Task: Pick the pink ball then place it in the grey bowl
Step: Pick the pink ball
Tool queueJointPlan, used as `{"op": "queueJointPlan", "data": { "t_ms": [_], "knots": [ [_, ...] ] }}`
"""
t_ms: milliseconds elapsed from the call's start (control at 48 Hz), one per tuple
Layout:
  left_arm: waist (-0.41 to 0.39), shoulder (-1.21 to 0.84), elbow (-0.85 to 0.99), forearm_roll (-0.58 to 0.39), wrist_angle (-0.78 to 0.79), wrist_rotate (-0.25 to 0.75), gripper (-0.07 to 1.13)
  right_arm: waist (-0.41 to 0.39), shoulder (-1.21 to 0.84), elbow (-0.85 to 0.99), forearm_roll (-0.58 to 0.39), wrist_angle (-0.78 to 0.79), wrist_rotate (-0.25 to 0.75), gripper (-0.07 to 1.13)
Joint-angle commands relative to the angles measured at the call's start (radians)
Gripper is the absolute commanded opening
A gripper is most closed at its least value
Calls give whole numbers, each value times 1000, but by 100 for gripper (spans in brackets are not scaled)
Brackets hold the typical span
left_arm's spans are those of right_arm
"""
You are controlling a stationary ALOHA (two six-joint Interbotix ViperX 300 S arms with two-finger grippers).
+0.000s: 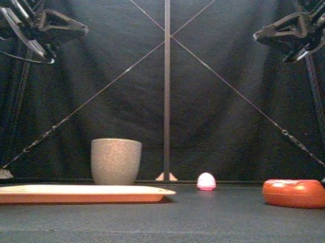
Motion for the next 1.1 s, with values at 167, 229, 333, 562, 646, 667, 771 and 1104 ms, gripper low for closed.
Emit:
{"op": "queueJointPlan", "data": {
  "t_ms": [167, 229, 333, 562, 646, 667, 771, 1104],
  "knots": [
    [0, 9, 3, -2, -55, 0, 7, -147, 164, -34, 6, -12, 8, 21],
    [0, 9, 5, -2, -58, 0, 7, -192, 236, -43, 8, -20, 8, 33],
    [0, 11, 5, -2, -58, 0, 7, -244, 336, -64, 12, -54, 9, 54],
    [3, 11, 6, -2, -60, 5, 7, -331, 548, -124, 54, -129, 5, 91],
    [8, 11, 8, -2, -60, 3, 7, -365, 632, -152, 61, -132, 6, 93],
    [8, 11, 9, -2, -60, 3, 7, -377, 663, -163, 61, -132, 5, 93],
    [11, 11, 17, -2, -60, 3, 7, -408, 759, -198, 43, -132, -11, 93],
    [23, 9, 31, -2, -60, 3, 7, -479, 996, -318, -38, -100, -5, 93]
  ]
}}
